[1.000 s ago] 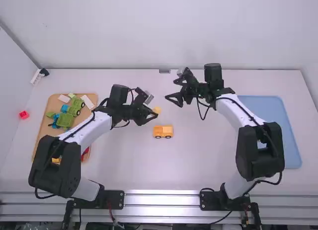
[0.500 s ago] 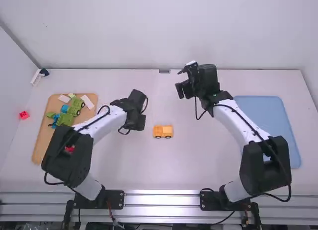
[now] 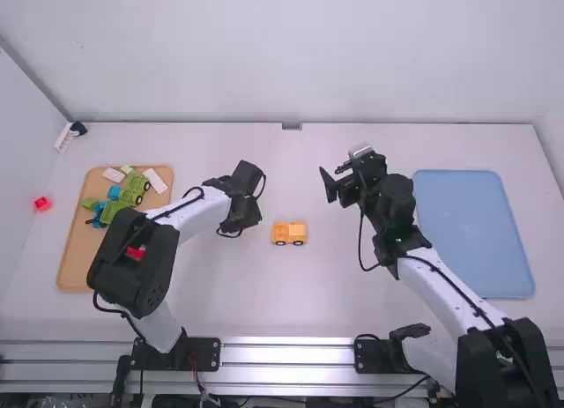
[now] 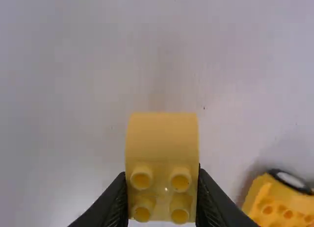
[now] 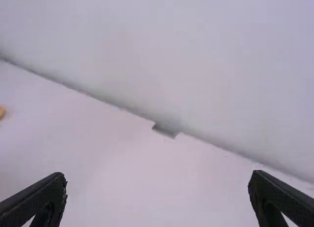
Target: Assemble lego blocks to make yellow taxi
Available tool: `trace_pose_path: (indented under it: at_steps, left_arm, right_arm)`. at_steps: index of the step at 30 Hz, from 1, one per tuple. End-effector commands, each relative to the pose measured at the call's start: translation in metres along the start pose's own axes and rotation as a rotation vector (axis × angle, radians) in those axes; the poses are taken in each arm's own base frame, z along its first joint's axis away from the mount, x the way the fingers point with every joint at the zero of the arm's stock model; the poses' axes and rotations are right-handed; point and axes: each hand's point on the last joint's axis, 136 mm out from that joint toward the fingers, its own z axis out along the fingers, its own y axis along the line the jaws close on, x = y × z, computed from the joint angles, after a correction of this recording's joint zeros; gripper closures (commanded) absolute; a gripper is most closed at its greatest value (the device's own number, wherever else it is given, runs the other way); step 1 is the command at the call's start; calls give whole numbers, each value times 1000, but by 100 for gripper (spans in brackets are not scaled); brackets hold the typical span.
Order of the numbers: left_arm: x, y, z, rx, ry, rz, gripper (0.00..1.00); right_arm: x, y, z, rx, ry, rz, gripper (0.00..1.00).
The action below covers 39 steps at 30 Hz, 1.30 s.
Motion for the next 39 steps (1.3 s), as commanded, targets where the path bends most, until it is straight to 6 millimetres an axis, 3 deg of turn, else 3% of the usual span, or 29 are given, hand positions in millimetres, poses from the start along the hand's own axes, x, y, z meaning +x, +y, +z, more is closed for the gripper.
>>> trace_pose_path:
  at_steps: [1,4,11,16,21,31,32,33,34,35,36,39]
  left_arm:
    - [10,1,3,16,64,-346,98]
    - [18,1,3,6,102,-525,98]
    - [12,6,7,-28,61,-892,98]
    - [12,3,16,-26,69,-941,98]
    - [38,2,26,-96,196,-1149,98]
    - [34,8,26,-117,149,-1228,98]
    - [35,8,27,-116,154,-1229,91]
    - [34,8,27,-114,152,-1231,58]
    - [33,8,27,-112,146,-1231,41]
    - [31,9,27,-111,135,-1229,15]
    - [30,9,27,-113,125,-1227,1]
    - [31,10,27,-116,130,-1218,1]
  right_arm:
    - [13,2,-4,-26,18,30,1]
    - [19,-2,-2,-16,33,70,1]
    - [30,7,7,-158,56,100,1]
    - [31,8,11,-203,59,111,1]
    - [31,8,15,-209,64,112,1]
    - [30,7,15,-203,65,112,2]
    - [30,5,15,-198,65,113,1]
    - [30,5,15,-198,65,113,1]
    - [30,5,15,-198,65,113,1]
    - [30,6,15,-200,66,113,1]
    - [30,7,15,-203,66,112,1]
    - [30,5,15,-200,66,113,1]
